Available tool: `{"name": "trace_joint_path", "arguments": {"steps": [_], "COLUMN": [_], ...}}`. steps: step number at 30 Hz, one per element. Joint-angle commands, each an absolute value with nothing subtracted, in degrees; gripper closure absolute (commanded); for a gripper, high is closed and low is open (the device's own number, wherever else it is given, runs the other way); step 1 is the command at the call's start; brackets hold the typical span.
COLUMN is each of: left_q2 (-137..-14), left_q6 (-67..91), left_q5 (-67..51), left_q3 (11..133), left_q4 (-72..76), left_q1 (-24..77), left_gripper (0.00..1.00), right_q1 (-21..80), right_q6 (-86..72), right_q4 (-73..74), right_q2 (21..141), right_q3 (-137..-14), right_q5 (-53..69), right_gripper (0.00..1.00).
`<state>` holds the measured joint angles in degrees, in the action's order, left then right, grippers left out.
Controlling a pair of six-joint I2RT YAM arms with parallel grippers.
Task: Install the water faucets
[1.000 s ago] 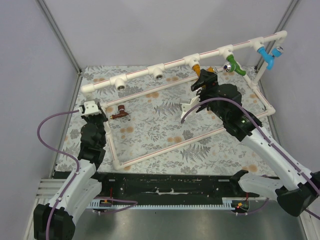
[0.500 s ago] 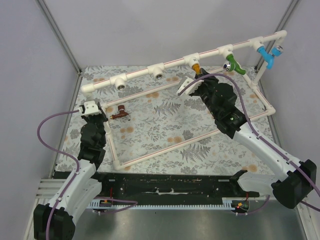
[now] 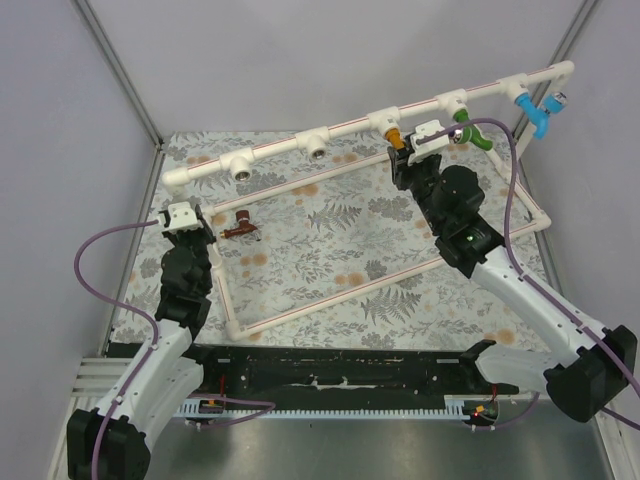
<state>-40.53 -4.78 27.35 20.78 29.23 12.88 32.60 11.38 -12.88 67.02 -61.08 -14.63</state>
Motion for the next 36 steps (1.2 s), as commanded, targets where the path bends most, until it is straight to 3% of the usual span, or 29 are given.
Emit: {"name": "trace_joint_path", "arguments": {"steps": [1, 12, 20, 27, 32, 36], "left_q2": [-39.38, -39.46, -39.81, -40.08, -39.99, -39.82], "left_q6": [-4.48, -4.31, -3.87, -3.25, -3.25, -3.34], "left_q5": [27.07, 26.45, 25.93, 25.49, 25.49, 25.40], "left_q3": [23.03, 23.55, 23.64, 23.64, 23.73, 23.73], "left_q4": [32.17, 31.29, 30.94, 30.76, 30.85, 30.76], "left_q1": [13.01, 13.01, 13.01, 13.01, 13.01, 13.01], "left_gripper": [0.98, 0.98, 0.98, 0.98, 0.98, 0.98], "right_q1": [32.17, 32.17, 32.08, 32.17, 32.08, 32.08], "right_q6": [5.26, 4.11, 19.07, 13.02, 0.29, -12.53], "right_q4": [-15.47, -13.36, -0.09, -12.01, -23.80, -30.83], "right_q2": [62.50, 54.15, 54.58, 58.61, 62.48, 63.89], "right_q3": [-61.88, -60.38, -63.81, -57.40, -53.44, -51.51], "right_q5": [-12.75, -9.15, -0.18, -12.28, -20.55, -24.07], "right_gripper": [0.63, 0.20, 0.13, 0.20, 0.46, 0.61]}}
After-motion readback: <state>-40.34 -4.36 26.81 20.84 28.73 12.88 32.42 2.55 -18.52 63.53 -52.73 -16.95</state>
